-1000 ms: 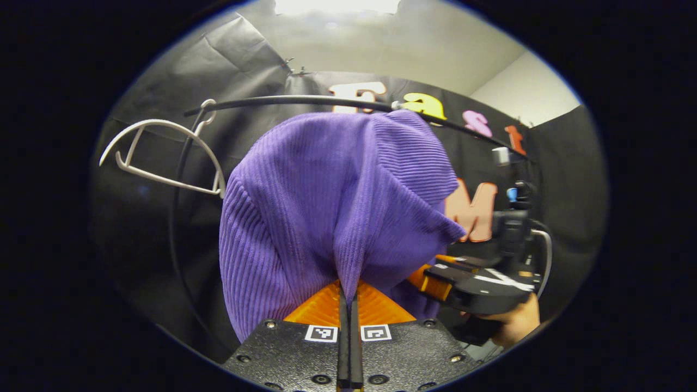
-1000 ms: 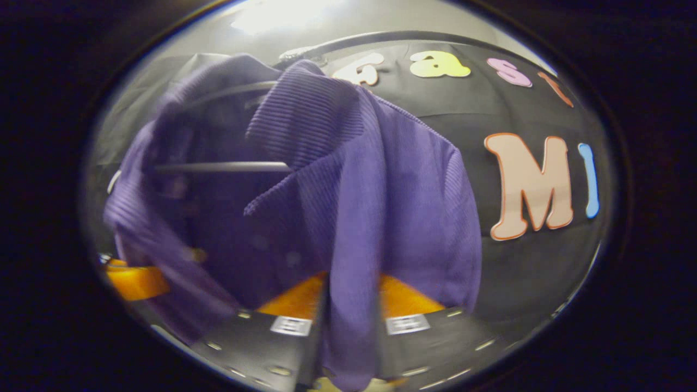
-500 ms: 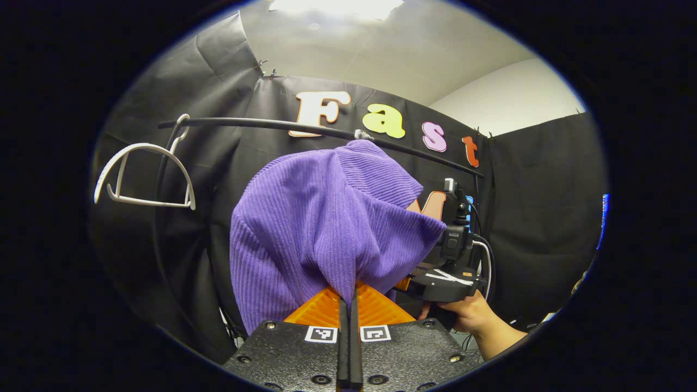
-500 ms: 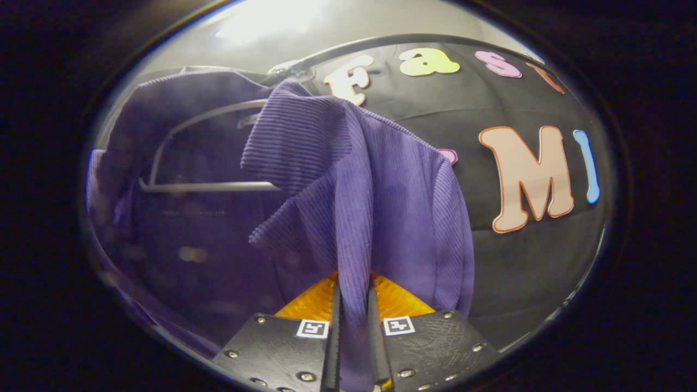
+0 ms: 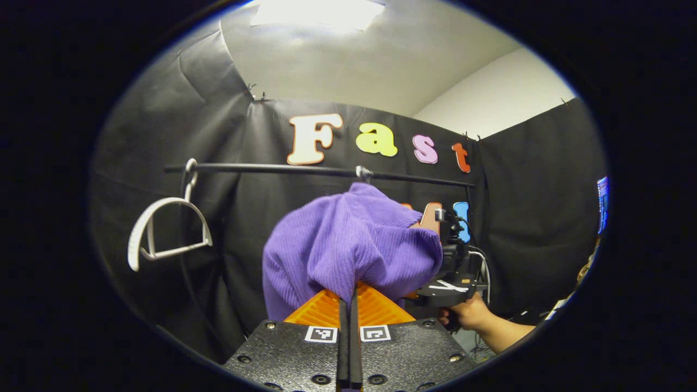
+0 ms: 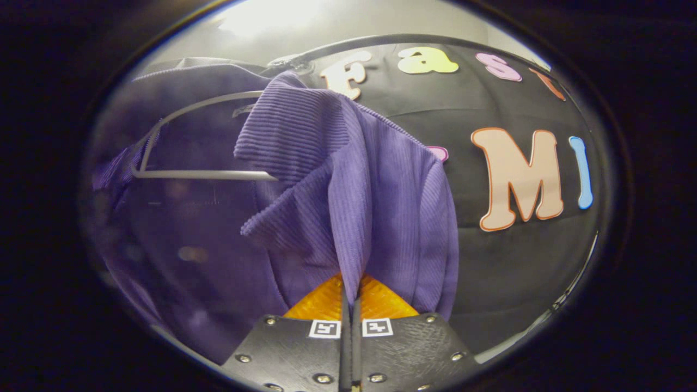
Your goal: Grasp the clothes on the hanger with both hands and then place them into the laundry hamper below.
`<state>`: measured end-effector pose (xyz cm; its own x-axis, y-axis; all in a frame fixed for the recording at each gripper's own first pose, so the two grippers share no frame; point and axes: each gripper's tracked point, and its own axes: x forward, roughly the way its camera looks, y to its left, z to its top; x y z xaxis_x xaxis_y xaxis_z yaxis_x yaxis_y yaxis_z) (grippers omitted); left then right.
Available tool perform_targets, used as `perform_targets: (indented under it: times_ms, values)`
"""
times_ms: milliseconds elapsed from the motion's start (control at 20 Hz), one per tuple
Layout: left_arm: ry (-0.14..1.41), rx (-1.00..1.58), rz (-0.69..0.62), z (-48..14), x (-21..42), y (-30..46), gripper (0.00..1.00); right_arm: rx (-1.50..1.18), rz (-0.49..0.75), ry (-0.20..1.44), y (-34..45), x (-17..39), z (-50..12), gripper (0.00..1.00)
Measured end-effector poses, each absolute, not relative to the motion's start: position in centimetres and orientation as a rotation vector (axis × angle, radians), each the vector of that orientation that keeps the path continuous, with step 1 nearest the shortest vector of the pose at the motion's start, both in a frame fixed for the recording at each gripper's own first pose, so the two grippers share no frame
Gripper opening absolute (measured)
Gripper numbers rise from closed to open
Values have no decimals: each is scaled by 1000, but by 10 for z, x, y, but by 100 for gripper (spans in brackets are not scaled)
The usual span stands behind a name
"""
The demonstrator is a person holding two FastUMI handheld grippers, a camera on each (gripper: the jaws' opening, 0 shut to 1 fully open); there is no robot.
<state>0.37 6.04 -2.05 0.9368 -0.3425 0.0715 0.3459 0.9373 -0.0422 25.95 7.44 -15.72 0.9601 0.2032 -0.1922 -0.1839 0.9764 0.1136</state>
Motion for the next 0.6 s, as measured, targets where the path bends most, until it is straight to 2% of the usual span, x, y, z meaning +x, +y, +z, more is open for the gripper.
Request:
perform_targets:
  times_ms: [200, 450, 550, 600]
  values:
    - [-107, -14, -335, -6, 1, 76, 0, 34, 128, 151, 71, 256, -139, 0]
    - [-98, -15, -307, -8, 14, 91, 1, 96, 265, 137, 86, 221, -115, 0]
    - [-94, -39, -298, -6, 19, 98, 0, 89, 252, 146, 76, 215, -114, 4]
    - [-98, -49, -297, -3, 18, 102, 1, 86, 246, 138, 71, 212, -110, 0]
